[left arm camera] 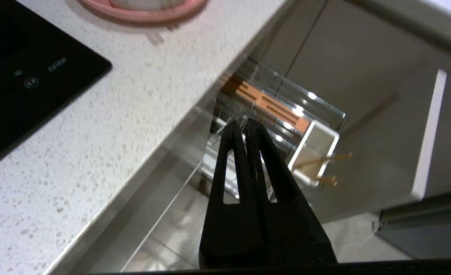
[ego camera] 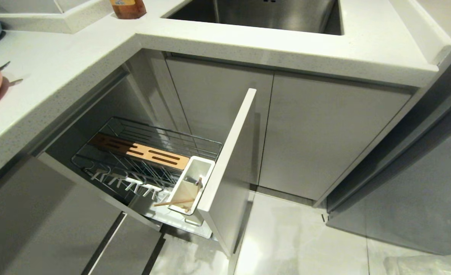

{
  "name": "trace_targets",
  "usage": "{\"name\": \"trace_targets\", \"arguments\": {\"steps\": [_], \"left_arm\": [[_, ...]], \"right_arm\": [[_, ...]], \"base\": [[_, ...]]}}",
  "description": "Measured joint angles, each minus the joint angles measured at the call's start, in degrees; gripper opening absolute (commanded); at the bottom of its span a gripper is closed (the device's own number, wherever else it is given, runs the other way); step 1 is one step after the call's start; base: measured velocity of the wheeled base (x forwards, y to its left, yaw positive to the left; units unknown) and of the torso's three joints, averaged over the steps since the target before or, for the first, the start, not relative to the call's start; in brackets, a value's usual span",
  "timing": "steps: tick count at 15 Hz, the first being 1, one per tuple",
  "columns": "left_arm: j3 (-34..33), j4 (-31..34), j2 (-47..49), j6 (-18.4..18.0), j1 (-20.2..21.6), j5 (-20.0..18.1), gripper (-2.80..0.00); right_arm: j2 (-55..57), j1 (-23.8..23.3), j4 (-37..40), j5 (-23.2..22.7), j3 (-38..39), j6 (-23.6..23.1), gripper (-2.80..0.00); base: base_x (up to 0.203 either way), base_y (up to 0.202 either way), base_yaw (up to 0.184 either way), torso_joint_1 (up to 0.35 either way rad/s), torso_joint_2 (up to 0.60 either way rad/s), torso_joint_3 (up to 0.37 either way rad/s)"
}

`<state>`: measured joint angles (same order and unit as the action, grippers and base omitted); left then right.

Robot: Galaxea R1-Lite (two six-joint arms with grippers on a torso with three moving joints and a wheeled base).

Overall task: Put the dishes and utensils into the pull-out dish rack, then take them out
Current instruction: Take the chopsticks out of the cupboard

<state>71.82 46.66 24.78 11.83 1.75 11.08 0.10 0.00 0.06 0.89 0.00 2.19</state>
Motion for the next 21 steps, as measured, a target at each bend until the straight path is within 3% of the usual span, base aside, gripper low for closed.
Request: {"name": "trace_targets", "arguments": {"steps": [3,6,10,12,17,21], "left_arm": [[-12.9,-4.6,-7.8,-6.9,-1.0,-0.7,-2.8],[-29.1,-13.1,-16.5,-13.7,-1.3,-2.0,-2.8],[-48.4,-27.8,-22.8,-18.3,-1.4,-7.1,-2.8],[-55.2,-31.9,-24.0,-19.0,-1.4,-9.5,-2.8],[-69.4,-45.0,-24.8,-19.0,-1.4,-11.1,-2.8],[-71.7,-46.7,-24.9,-18.2,-1.4,-11.6,-2.8]], "right_arm": [[0.0,0.0,0.0,0.0,0.0,0.0,-2.8],[0.0,0.0,0.0,0.0,0.0,0.0,-2.8],[0.0,0.0,0.0,0.0,0.0,0.0,-2.8],[0.0,0.0,0.0,0.0,0.0,0.0,-2.8],[0.0,0.0,0.0,0.0,0.0,0.0,-2.8],[0.0,0.0,0.0,0.0,0.0,0.0,-2.8]], "base": [[0.0,0.0,0.0,0.0,0.0,0.0],[0.0,0.0,0.0,0.0,0.0,0.0],[0.0,0.0,0.0,0.0,0.0,0.0],[0.0,0.0,0.0,0.0,0.0,0.0],[0.0,0.0,0.0,0.0,0.0,0.0],[0.0,0.0,0.0,0.0,0.0,0.0]]}}
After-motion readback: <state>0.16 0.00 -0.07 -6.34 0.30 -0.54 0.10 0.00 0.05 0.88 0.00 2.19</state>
